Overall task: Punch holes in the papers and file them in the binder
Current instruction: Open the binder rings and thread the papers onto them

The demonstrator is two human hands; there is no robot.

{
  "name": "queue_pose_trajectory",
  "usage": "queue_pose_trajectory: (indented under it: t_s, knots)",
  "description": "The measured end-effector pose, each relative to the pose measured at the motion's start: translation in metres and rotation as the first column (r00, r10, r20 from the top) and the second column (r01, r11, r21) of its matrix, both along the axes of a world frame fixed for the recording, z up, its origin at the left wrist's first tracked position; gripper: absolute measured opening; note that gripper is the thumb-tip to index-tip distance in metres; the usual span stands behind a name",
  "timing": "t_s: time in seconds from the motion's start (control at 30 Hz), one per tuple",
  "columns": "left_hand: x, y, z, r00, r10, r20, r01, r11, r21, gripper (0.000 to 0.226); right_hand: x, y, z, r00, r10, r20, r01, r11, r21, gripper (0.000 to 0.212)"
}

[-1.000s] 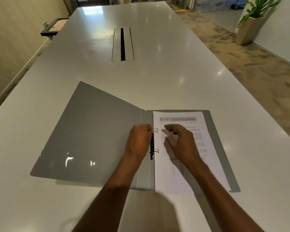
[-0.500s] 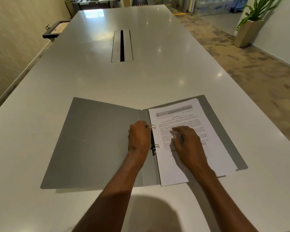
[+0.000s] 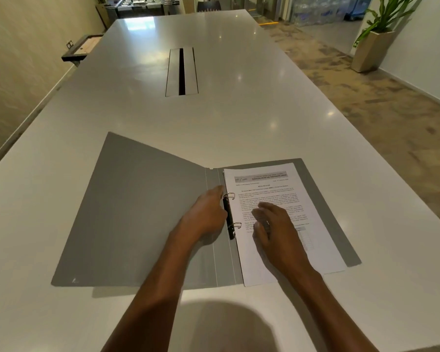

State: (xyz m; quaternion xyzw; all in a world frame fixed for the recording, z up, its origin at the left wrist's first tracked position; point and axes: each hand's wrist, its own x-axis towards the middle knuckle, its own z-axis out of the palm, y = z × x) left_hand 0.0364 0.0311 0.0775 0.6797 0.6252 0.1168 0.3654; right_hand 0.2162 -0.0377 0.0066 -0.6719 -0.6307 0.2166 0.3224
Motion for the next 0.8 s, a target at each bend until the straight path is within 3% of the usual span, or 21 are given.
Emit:
queue_pose_trajectory:
  t_s: [0.2, 0.27, 0.37, 0.5, 0.8]
  knots:
    - [0.007, 0.004, 0.000, 0.994, -0.024, 0.108, 0.016, 0.997, 0.072, 0.057, 0.010, -0.030, -0.007, 0.983, -0.183, -0.014, 0.183, 0.975, 0.122, 0.039]
    - [0.010, 0.013, -0.009, 0.995, -0.029, 0.096, 0.014, 0.988, 0.152, 0.050, 0.013, -0.047, -0.007, 0.958, -0.262, 0.113, 0.243, 0.957, 0.156, 0.044]
    - [0.013, 0.022, -0.028, 0.989, 0.050, 0.140, -0.087, 0.957, 0.277, 0.024, 0.017, -0.069, -0.008, 0.898, -0.336, 0.285, 0.330, 0.941, 0.072, 0.059]
    - [0.013, 0.024, -0.043, 0.983, 0.110, 0.144, -0.151, 0.938, 0.312, 0.029, 0.023, -0.079, -0.019, 0.881, -0.331, 0.337, 0.362, 0.932, -0.032, 0.063]
    - [-0.001, 0.006, -0.056, 0.980, 0.165, 0.115, -0.196, 0.913, 0.357, 0.040, 0.019, -0.084, -0.017, 0.845, -0.297, 0.445, 0.355, 0.933, -0.052, 0.079]
